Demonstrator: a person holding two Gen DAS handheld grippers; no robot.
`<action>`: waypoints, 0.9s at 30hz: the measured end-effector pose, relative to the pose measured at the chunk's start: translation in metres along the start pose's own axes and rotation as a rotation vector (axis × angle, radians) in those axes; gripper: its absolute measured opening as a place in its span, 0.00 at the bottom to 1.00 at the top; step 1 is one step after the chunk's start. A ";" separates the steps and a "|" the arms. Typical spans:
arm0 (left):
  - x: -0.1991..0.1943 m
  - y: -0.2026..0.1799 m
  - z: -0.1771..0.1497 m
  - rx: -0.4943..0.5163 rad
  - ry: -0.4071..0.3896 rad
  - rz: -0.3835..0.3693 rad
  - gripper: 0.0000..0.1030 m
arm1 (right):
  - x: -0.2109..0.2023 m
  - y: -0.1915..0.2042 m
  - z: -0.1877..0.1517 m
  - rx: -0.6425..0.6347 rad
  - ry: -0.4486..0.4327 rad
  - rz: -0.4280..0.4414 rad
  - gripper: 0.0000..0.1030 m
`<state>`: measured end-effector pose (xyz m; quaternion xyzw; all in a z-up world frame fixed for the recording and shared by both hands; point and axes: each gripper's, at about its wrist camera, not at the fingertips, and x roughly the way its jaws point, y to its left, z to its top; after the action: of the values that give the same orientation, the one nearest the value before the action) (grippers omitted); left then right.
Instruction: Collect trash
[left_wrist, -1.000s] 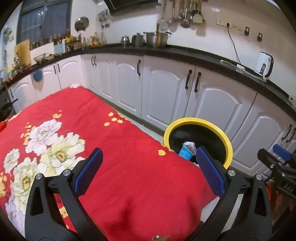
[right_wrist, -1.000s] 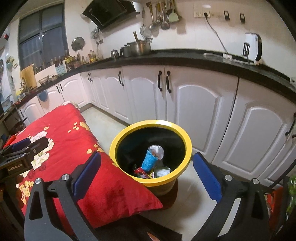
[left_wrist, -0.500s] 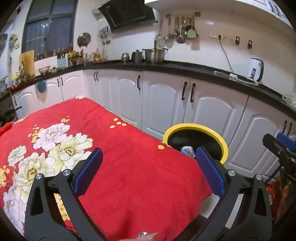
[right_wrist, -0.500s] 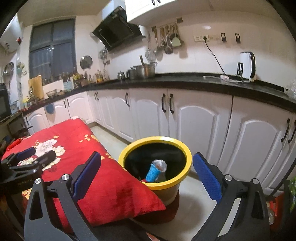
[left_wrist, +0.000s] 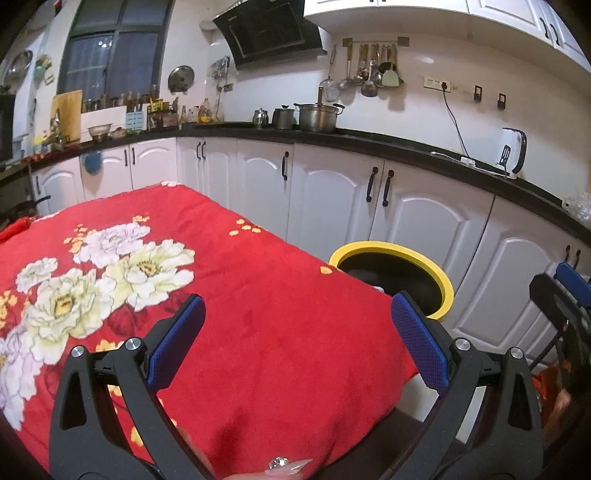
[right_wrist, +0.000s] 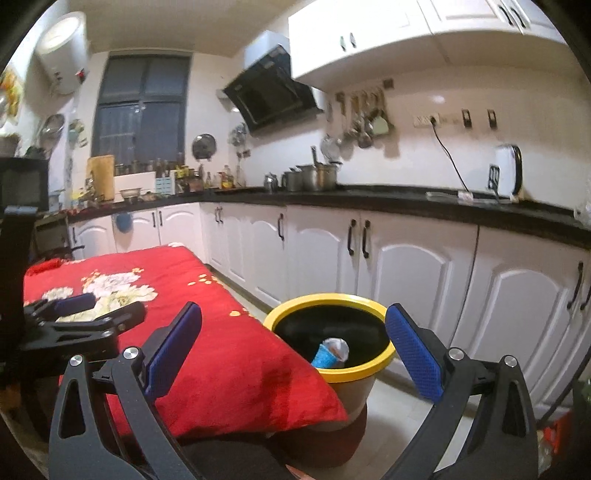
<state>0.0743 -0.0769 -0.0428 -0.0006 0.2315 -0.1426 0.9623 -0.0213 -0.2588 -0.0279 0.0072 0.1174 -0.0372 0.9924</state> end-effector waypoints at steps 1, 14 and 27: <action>0.000 -0.001 -0.002 0.007 -0.002 0.005 0.90 | -0.001 0.003 -0.003 -0.004 -0.004 0.011 0.94; -0.002 -0.003 -0.007 0.004 -0.001 0.006 0.90 | 0.009 -0.007 -0.014 0.066 0.047 -0.015 0.94; -0.002 -0.003 -0.006 0.003 -0.010 0.010 0.90 | 0.009 -0.007 -0.014 0.066 0.046 -0.017 0.94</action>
<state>0.0692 -0.0791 -0.0470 0.0013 0.2264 -0.1381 0.9642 -0.0167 -0.2659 -0.0435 0.0398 0.1390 -0.0493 0.9883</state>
